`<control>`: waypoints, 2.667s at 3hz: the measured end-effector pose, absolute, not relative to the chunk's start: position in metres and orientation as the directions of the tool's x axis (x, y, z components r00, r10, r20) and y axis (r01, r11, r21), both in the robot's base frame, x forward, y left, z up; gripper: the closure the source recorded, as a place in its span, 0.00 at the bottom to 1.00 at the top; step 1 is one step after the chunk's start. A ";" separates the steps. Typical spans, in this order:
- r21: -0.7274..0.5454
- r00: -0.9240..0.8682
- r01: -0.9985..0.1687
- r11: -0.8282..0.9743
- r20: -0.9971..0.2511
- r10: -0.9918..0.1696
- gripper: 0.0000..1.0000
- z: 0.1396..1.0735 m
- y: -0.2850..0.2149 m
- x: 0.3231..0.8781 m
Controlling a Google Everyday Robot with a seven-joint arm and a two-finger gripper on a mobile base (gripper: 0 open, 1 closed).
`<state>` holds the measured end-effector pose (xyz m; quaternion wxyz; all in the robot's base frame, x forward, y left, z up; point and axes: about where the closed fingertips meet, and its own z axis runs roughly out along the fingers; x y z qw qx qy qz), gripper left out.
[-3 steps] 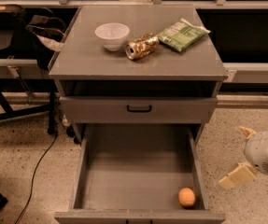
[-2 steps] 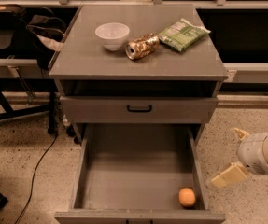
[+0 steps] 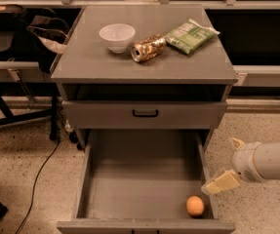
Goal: Pick orange from middle drawer and place on counter
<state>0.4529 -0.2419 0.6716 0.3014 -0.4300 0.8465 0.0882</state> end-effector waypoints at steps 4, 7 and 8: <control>-0.077 -0.501 -0.745 0.662 -0.590 -0.633 0.00 0.593 -0.245 0.462; -0.092 -0.302 -0.892 0.443 -0.609 -0.734 0.00 0.517 -0.249 0.470; -0.111 -0.228 -0.925 0.363 -0.604 -0.764 0.00 0.509 -0.241 0.468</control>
Offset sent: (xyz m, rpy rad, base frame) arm 0.0031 0.0063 -0.0204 0.0024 0.0385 -0.0020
